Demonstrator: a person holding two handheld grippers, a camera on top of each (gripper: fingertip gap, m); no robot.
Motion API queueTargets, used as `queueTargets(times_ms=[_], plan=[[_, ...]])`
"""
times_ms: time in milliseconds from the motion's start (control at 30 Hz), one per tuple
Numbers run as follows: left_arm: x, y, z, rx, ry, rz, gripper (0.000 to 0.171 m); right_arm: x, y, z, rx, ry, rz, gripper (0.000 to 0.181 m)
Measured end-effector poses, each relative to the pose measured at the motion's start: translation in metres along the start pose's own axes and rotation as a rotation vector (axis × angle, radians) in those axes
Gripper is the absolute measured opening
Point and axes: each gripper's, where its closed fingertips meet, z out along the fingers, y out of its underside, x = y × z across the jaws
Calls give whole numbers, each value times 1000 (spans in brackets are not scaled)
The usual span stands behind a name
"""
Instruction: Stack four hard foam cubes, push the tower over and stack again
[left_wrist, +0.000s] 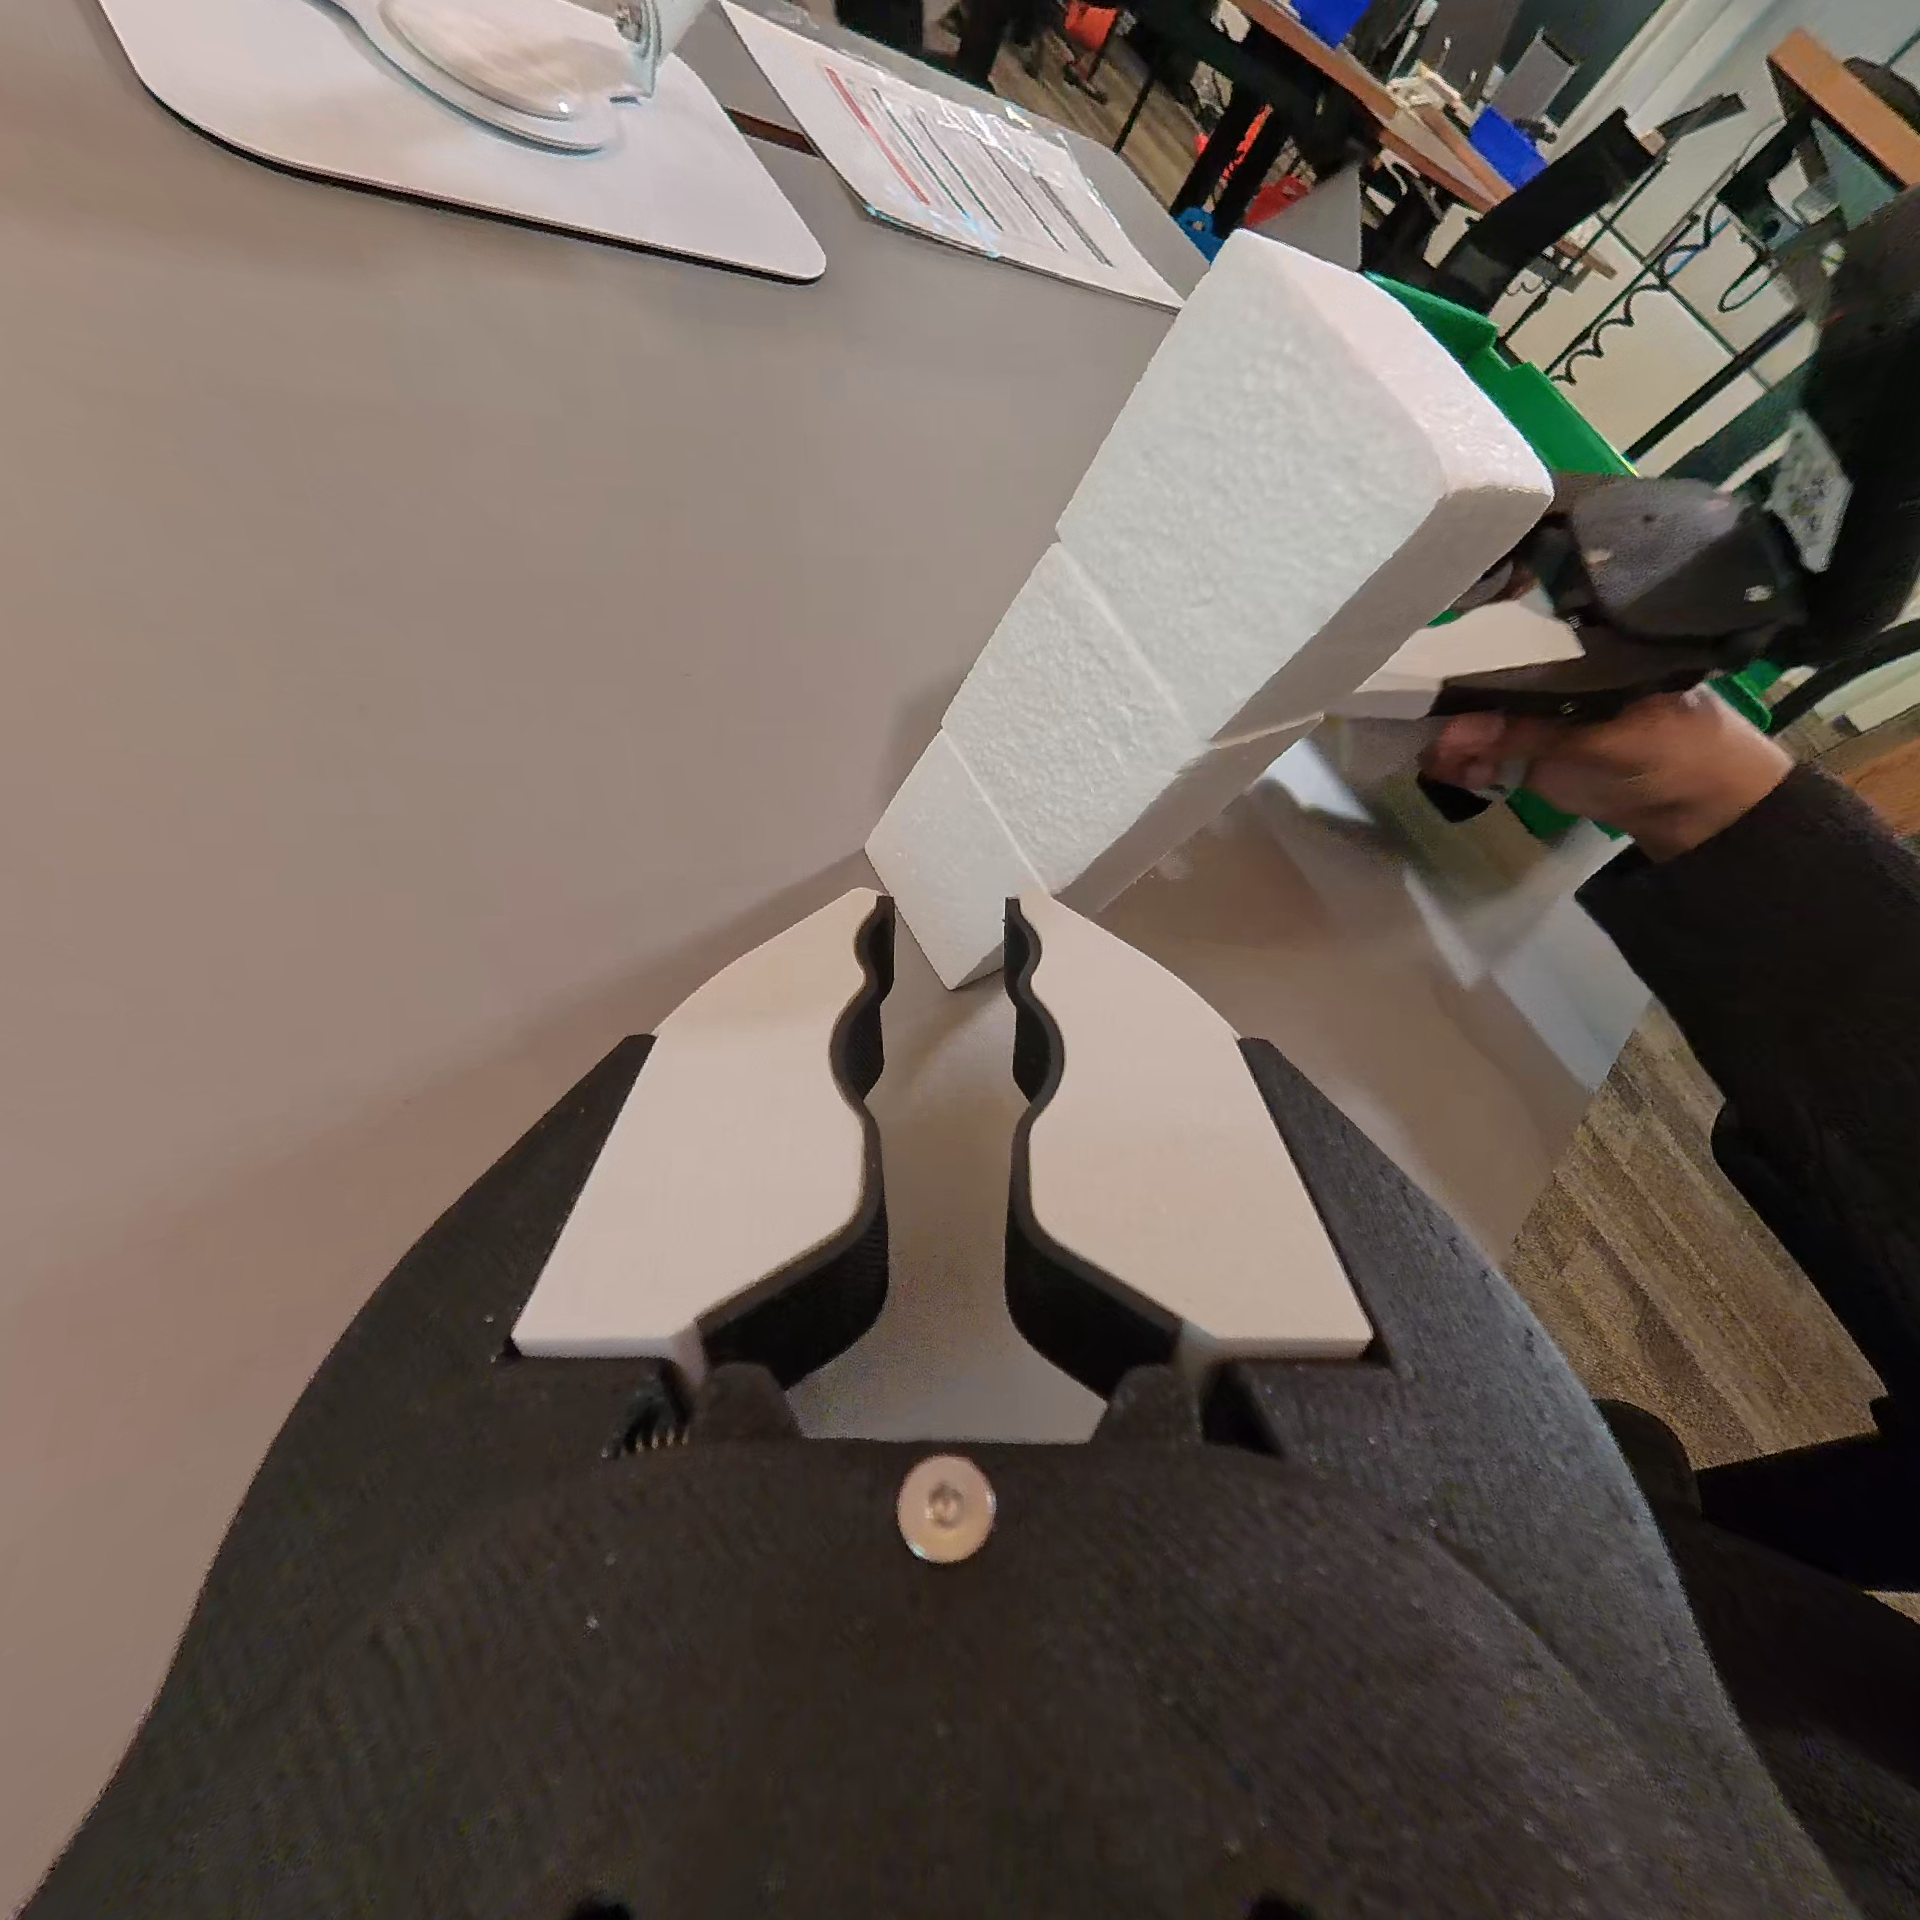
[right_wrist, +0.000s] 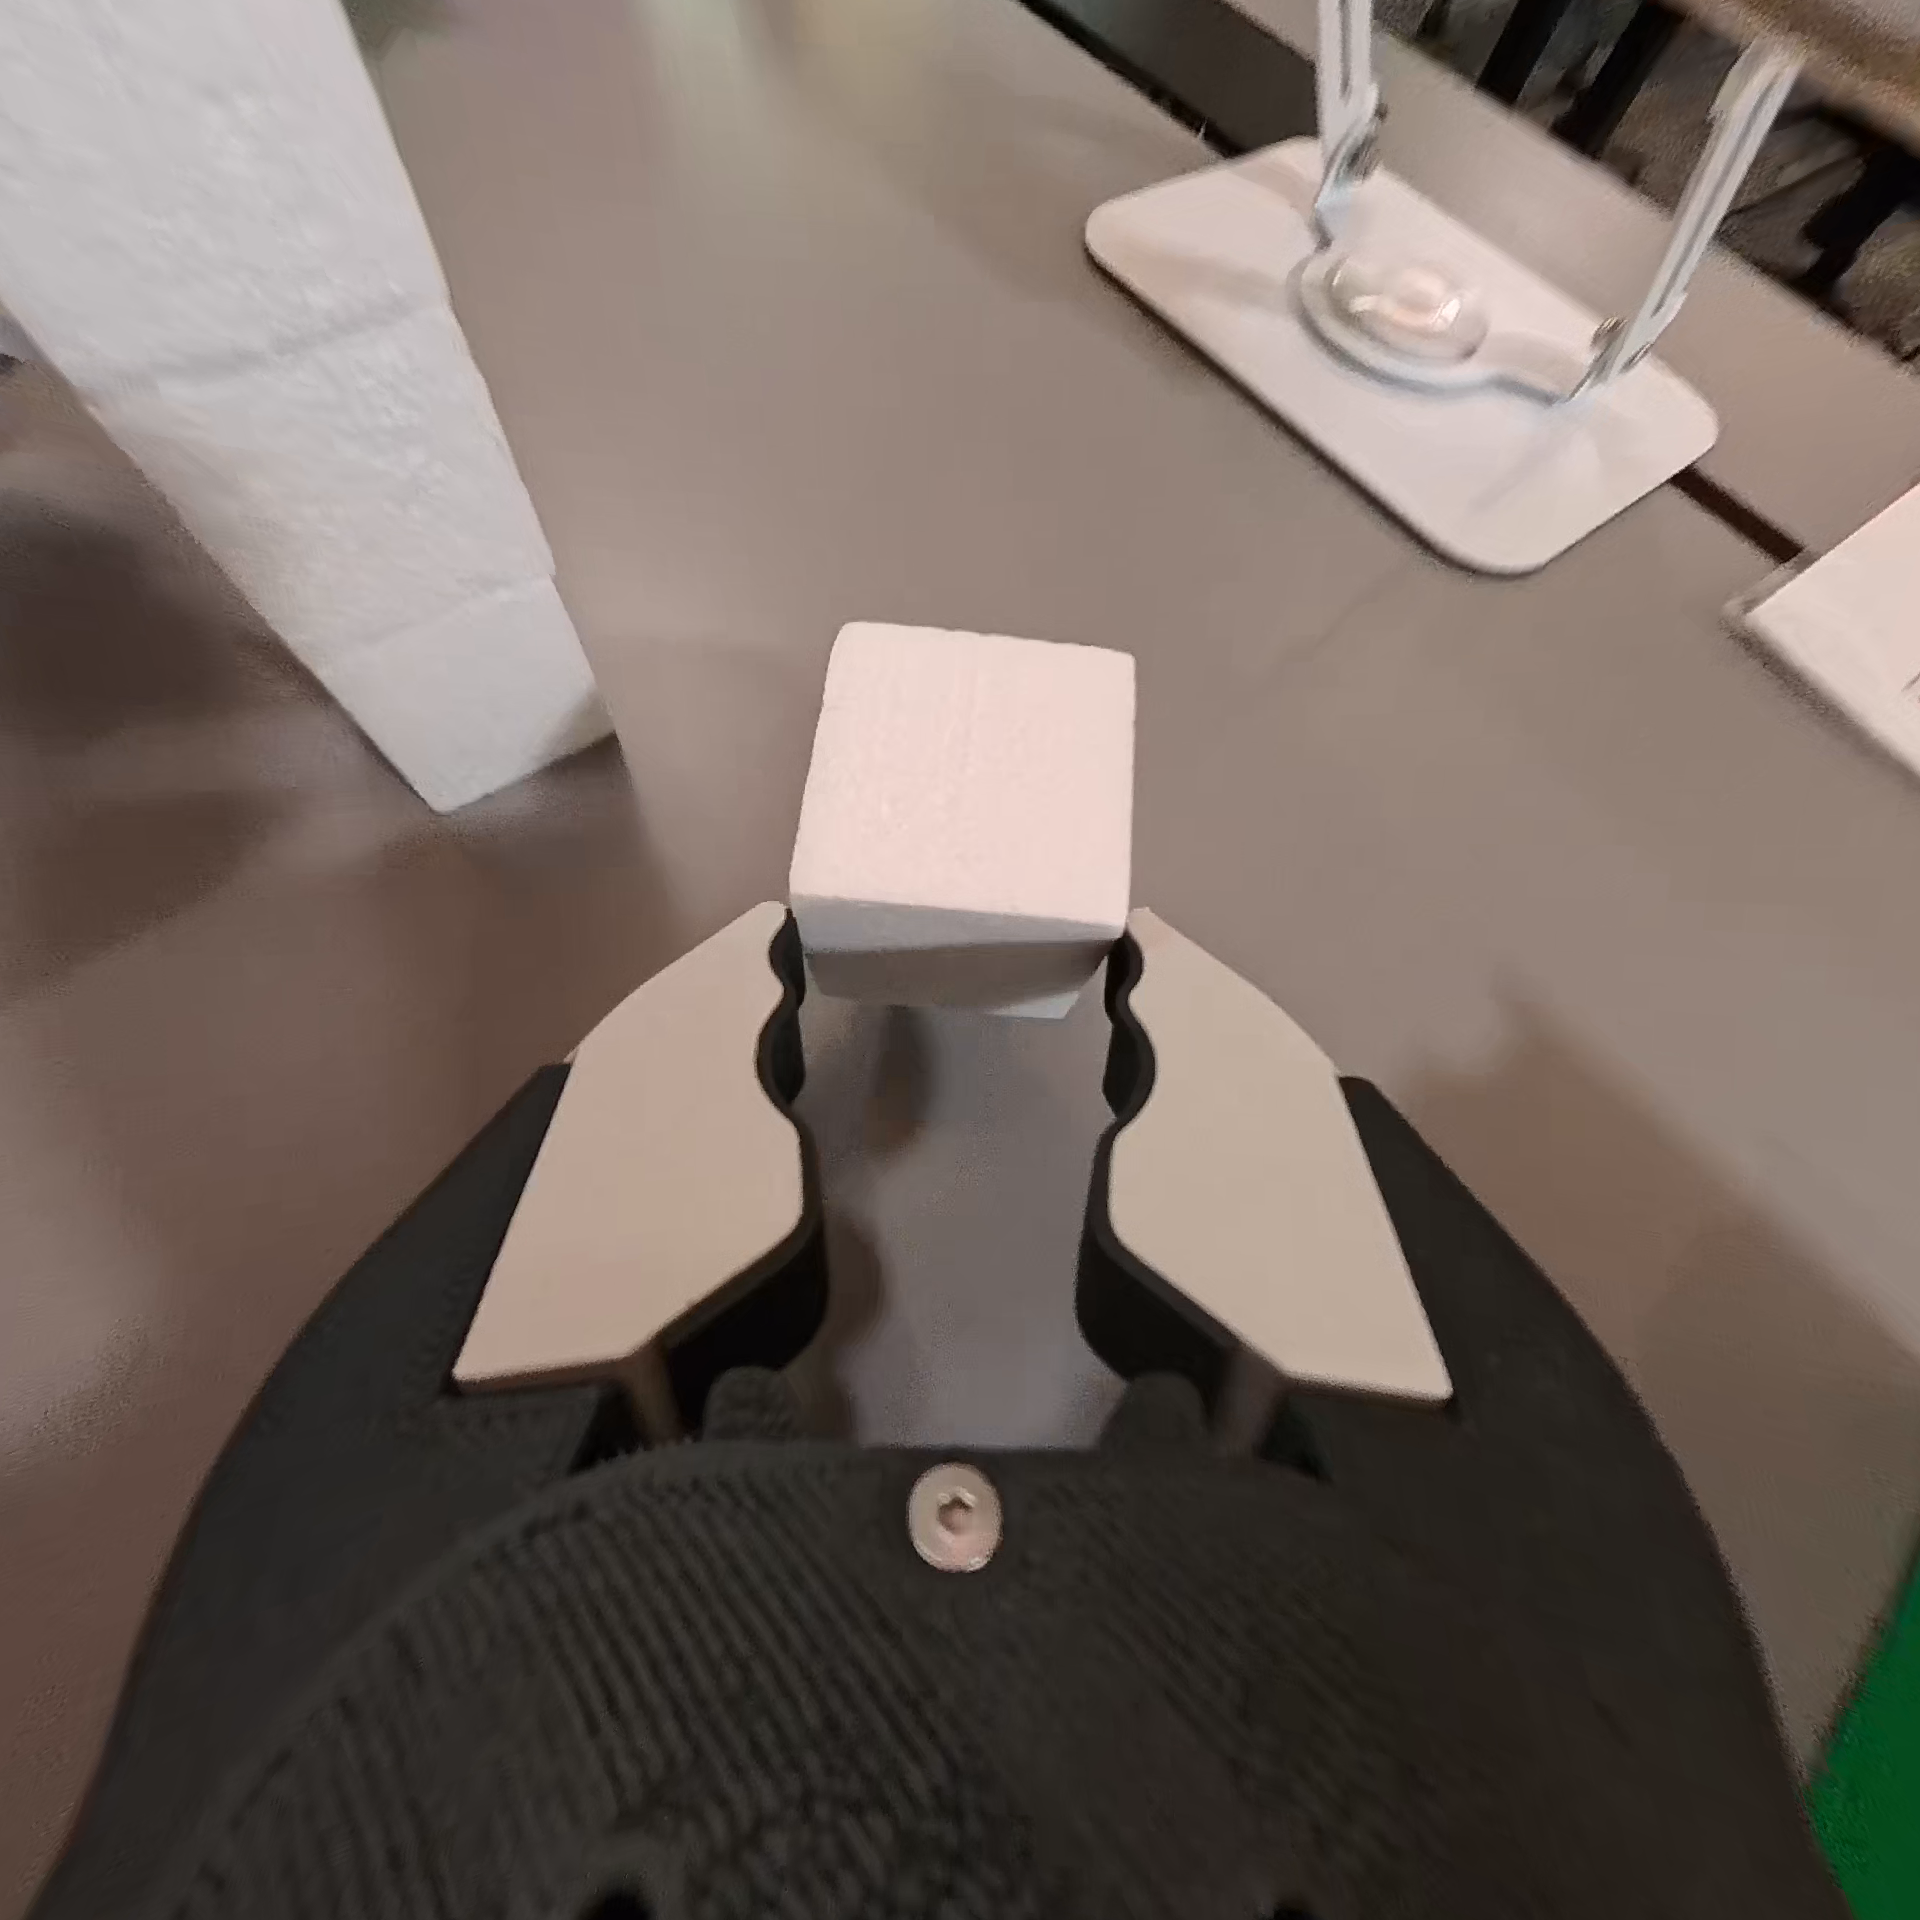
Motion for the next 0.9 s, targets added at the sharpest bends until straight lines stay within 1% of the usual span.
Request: queueTargets(times_ms=[67,133,200,267,300,400,467,567,633,733,900], plan=[[0,0,0,2,-2,0,21,1,-23,-15,46,13,-37,57],[-1,0,0,2,-7,5,21,0,-57,-34,111,4,-77,57],[-2,0,1,1,-13,11,21,-12,-92,-51,149,-84,-110,57],[-3,1,2,-4,-23,25,21,-39,-116,-64,116,-245,-160,57],[-3,2,3,-6,-30,34,21,-50,-127,-68,104,-293,-204,57],[-7,1,3,-8,-52,58,21,-70,-155,-66,99,-343,-353,57],[-10,1,2,-8,-67,68,21,-83,-164,-59,69,-408,-399,57],[-18,3,-3,-5,-88,54,21,-89,-171,-47,61,-464,-415,57],[-22,3,-9,2,-94,31,22,-91,-168,-41,57,-509,-403,57],[-27,4,-17,12,-110,11,22,-88,-162,-32,27,-531,-399,57],[-35,9,-28,15,-137,-17,22,-93,-161,-27,5,-588,-404,57]])
